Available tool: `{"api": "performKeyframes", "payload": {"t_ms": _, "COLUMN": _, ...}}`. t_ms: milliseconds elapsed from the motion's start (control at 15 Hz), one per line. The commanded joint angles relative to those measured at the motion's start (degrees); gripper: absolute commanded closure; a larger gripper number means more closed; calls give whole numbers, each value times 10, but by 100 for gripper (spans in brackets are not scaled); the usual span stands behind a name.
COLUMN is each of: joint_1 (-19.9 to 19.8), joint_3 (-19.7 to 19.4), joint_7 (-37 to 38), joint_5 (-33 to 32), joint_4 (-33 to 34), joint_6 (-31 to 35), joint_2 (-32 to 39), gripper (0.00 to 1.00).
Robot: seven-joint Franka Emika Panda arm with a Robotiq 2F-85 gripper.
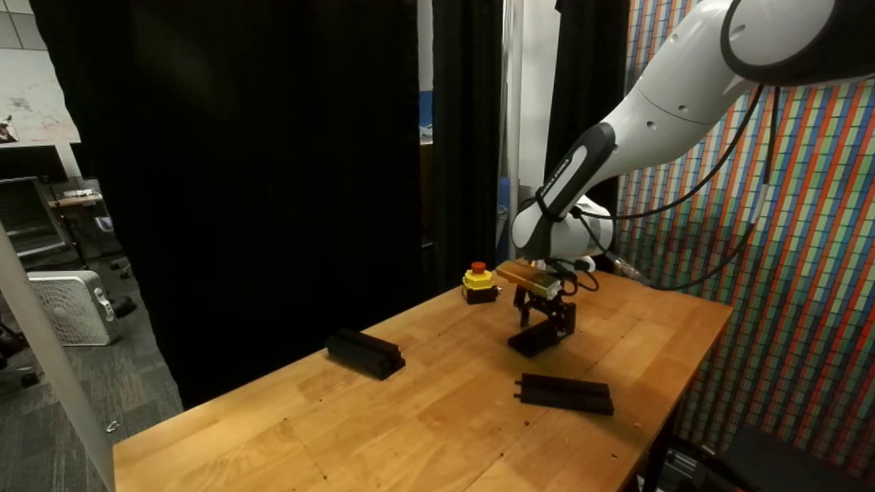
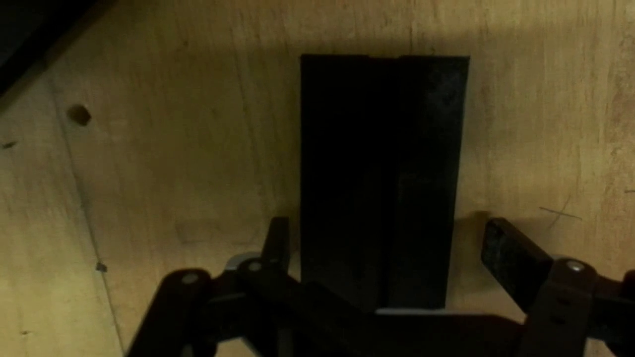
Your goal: Stack the black objects together
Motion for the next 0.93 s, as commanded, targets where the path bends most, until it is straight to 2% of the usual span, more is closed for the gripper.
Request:
{"api": "performKeyframes", "payload": {"t_ms": 0, "joint_1": 6, "joint_3": -7, "joint_7": -12, "joint_5": 5, "joint_4": 22, "joint_6": -23, "joint_2": 11, "gripper": 0}}
{"api": "performKeyframes", "payload": {"t_ms": 67, "joint_1": 7, "joint_3": -6, "joint_7": -12, "joint_5": 6, "joint_4": 23, "joint_6": -25, "joint_2": 11, "gripper": 25}}
{"api": "performKeyframes", "payload": {"t_ms": 133, "joint_1": 8, "joint_3": -7, "joint_7": -11, "joint_5": 4, "joint_4": 25, "joint_6": -29, "joint_2": 13, "gripper": 26}}
{"api": "performKeyframes", "payload": {"t_ms": 333, "joint_1": 13, "joint_3": -6, "joint_7": -4, "joint_5": 3, "joint_4": 31, "joint_6": -32, "joint_2": 11, "gripper": 51}}
{"api": "performKeyframes", "payload": {"t_ms": 400, "joint_1": 15, "joint_3": -7, "joint_7": 0, "joint_5": 4, "joint_4": 31, "joint_6": -34, "joint_2": 9, "gripper": 55}}
{"api": "performKeyframes", "payload": {"t_ms": 667, "joint_1": 40, "joint_3": -4, "joint_7": 57, "joint_5": 7, "joint_4": 30, "joint_6": -64, "joint_2": -18, "gripper": 55}}
{"api": "performKeyframes", "payload": {"t_ms": 867, "joint_1": 74, "joint_3": 5, "joint_7": 141, "joint_5": 3, "joint_4": 50, "joint_6": -106, "joint_2": -42, "gripper": 55}}
